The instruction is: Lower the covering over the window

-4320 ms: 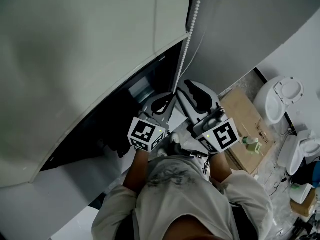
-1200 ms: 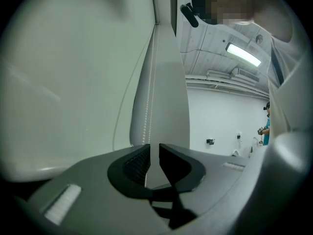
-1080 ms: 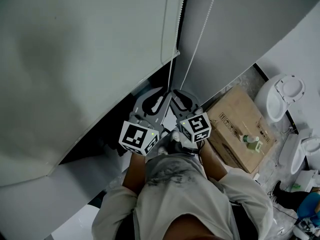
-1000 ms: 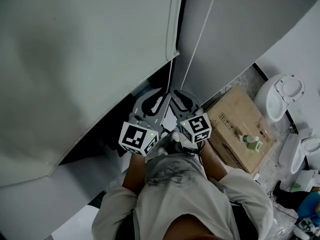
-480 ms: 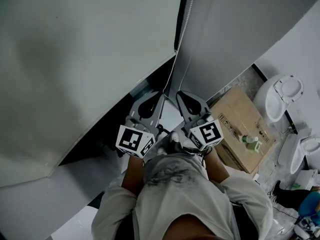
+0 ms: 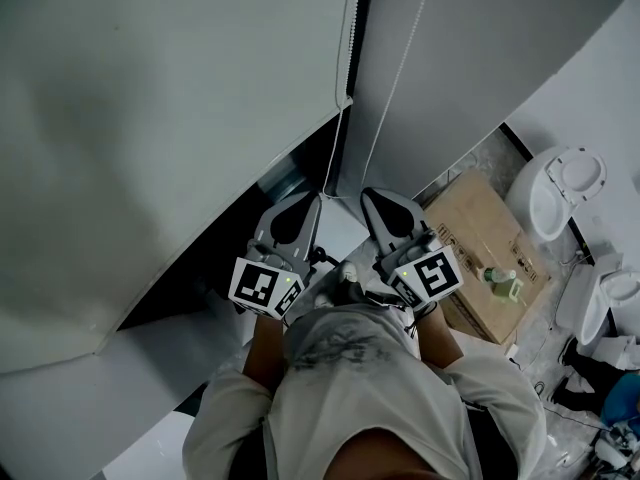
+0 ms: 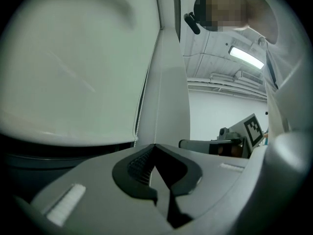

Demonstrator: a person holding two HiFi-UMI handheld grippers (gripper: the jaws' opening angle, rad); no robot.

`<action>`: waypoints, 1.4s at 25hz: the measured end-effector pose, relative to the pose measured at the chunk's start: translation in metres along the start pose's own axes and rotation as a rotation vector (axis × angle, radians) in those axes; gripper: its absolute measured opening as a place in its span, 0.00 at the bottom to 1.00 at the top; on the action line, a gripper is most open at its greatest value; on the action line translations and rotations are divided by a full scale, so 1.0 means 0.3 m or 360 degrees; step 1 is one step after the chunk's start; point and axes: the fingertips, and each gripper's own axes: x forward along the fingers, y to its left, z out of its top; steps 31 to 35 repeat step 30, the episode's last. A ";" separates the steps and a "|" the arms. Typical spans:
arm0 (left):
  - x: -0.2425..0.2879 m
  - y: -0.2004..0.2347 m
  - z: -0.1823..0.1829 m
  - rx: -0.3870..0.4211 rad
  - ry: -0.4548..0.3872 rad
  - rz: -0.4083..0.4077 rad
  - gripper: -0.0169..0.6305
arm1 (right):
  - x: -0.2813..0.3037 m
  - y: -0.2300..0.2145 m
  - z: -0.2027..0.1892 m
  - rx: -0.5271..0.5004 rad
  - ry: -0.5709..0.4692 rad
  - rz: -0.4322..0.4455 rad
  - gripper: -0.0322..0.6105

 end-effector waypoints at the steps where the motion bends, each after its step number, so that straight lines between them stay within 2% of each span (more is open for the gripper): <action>1: -0.003 -0.003 -0.006 -0.0004 0.0005 -0.0001 0.03 | -0.004 0.001 -0.007 0.0010 0.0008 -0.0002 0.08; 12: 0.001 -0.035 -0.021 -0.0005 0.0019 -0.0040 0.03 | -0.032 0.006 -0.022 0.0007 0.0045 -0.0018 0.07; 35: 0.017 -0.062 -0.033 -0.0017 0.0025 -0.0021 0.03 | -0.059 -0.022 -0.028 0.0008 0.0048 -0.0031 0.07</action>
